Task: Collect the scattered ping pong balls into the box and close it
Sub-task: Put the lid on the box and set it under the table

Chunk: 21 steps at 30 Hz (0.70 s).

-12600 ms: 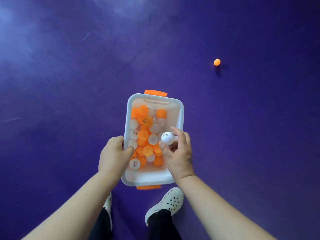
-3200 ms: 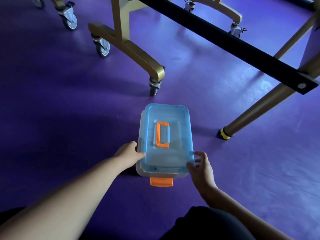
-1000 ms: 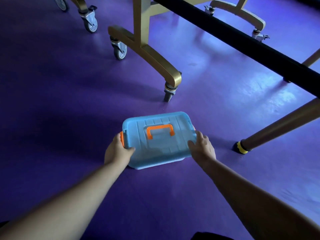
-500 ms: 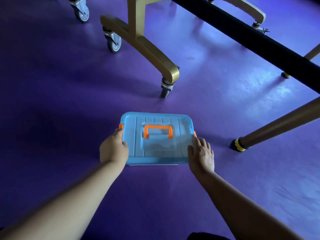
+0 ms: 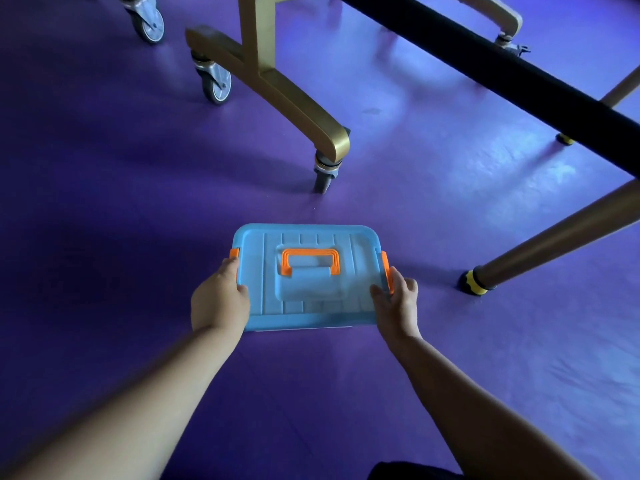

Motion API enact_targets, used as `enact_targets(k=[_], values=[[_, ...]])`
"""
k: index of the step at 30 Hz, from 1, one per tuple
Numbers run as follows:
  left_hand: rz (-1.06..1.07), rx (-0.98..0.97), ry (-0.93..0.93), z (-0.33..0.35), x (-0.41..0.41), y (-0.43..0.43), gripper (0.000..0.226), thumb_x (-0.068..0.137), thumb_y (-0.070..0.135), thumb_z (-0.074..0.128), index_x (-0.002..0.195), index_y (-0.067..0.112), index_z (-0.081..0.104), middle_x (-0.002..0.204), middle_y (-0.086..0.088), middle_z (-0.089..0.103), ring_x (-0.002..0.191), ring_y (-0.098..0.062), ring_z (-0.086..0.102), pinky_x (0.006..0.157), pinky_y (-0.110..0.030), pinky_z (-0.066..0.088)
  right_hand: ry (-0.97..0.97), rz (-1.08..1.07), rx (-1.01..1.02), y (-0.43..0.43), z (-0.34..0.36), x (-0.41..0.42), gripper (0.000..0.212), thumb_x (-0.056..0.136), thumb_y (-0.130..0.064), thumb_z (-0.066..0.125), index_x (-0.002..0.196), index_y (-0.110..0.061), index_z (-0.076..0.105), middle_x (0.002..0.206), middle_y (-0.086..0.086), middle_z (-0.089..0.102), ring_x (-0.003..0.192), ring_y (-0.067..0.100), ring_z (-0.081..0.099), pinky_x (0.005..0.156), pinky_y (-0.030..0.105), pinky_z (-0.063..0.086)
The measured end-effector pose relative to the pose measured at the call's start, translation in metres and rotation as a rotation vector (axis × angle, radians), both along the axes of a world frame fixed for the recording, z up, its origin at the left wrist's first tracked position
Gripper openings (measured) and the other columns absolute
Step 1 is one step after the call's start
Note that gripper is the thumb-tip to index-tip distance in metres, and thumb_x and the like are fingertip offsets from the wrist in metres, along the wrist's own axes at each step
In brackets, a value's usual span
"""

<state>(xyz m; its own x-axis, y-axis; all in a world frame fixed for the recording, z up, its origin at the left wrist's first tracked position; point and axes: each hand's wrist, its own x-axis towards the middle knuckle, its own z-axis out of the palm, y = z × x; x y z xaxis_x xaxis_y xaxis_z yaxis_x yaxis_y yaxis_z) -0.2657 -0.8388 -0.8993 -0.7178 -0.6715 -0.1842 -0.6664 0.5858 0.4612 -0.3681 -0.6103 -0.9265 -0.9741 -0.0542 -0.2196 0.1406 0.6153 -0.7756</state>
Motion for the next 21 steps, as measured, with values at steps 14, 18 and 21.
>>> enact_targets(k=[14,18,21], values=[[0.015,0.062,-0.017,0.008,0.001,0.003,0.054,0.093,0.007,0.048,0.144,0.015,0.035,0.13,-0.011,0.059,0.11,-0.035,0.059,0.084,-0.04,0.047,0.237,0.182,0.421,-0.002,0.01,0.002,0.04,0.092,-0.011,0.049,0.132,-0.008,0.048,0.11,0.01,0.051,0.108,0.028,0.046,0.077,0.035,0.044],[0.132,0.153,-0.13,0.012,-0.002,0.0,0.033,0.094,0.013,0.049,0.125,0.003,0.045,0.111,-0.017,0.063,0.09,-0.036,0.061,0.063,-0.035,0.043,0.185,0.212,0.441,0.001,0.014,0.002,0.044,0.093,-0.016,0.049,0.137,-0.013,0.044,0.117,0.009,0.05,0.114,0.028,0.045,0.077,0.034,0.042],[0.149,0.179,-0.192,0.012,-0.003,0.001,0.018,0.094,0.013,0.046,0.105,0.0,0.052,0.104,-0.017,0.063,0.085,-0.034,0.061,0.057,-0.033,0.039,0.043,0.174,0.464,0.006,0.021,0.003,0.053,0.093,-0.027,0.051,0.144,-0.024,0.035,0.129,0.007,0.049,0.122,0.032,0.042,0.094,0.041,0.037]])
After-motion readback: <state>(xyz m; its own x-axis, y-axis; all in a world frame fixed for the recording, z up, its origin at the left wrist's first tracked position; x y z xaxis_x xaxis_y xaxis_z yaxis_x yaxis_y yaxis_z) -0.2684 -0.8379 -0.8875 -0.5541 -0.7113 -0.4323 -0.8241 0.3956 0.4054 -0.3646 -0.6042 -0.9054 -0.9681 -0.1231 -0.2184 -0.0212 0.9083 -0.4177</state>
